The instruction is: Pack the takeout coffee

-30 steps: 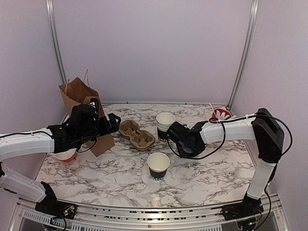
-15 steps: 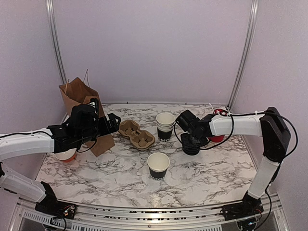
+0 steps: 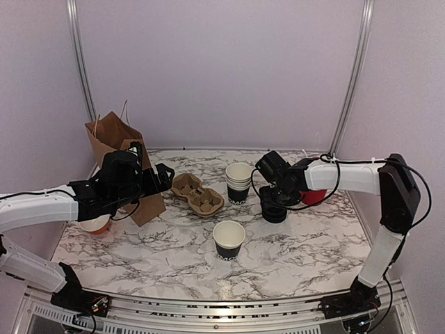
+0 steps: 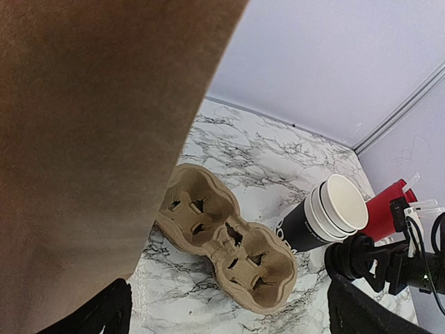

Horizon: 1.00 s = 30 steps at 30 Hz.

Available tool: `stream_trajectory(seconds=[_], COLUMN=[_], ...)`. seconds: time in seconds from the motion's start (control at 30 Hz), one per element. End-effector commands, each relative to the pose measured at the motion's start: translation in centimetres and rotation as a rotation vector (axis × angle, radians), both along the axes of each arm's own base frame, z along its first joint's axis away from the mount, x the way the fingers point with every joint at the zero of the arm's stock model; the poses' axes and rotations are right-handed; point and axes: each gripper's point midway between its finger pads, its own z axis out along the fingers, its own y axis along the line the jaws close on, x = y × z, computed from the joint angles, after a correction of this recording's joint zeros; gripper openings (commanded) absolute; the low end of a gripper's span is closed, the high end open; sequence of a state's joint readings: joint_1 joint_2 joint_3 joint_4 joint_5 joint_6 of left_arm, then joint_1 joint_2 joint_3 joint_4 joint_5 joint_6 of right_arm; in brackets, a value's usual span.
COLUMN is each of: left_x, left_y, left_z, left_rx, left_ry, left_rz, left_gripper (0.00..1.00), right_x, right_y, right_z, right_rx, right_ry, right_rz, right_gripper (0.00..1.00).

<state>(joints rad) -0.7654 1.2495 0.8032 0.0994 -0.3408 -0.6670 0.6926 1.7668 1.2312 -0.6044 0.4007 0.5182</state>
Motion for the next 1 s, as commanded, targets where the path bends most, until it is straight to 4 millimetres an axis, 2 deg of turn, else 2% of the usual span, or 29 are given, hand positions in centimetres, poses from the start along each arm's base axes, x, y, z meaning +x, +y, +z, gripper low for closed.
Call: stream_trajectory(seconds=[0.0, 0.23, 0.67, 0.97], left_x=[0.0, 0.0, -0.1, 0.0], left_y=[0.3, 0.4, 0.5, 0.5], left_z=[0.8, 0.7, 0.6, 0.6], left_rx=[-0.009, -0.012, -0.011, -0.011], left_ry=[-0.014, -0.014, -0.014, -0.013], left_rz=[0.010, 0.012, 0.014, 0.016], left_gripper=[0.99, 0.99, 0.99, 0.99], right_x=[0.6, 0.5, 0.6, 0.7], right_y=[-0.6, -0.6, -0.7, -0.6], right_z=[1.4, 0.1, 0.2, 0.8], right_rx=[0.001, -0.002, -0.011, -0.001], right_ry=[-0.003, 0.040, 0.042, 0.028], right_rz=[-0.010, -0.004, -0.004, 0.000], right_gripper=[0.63, 0.66, 0.77, 0.76])
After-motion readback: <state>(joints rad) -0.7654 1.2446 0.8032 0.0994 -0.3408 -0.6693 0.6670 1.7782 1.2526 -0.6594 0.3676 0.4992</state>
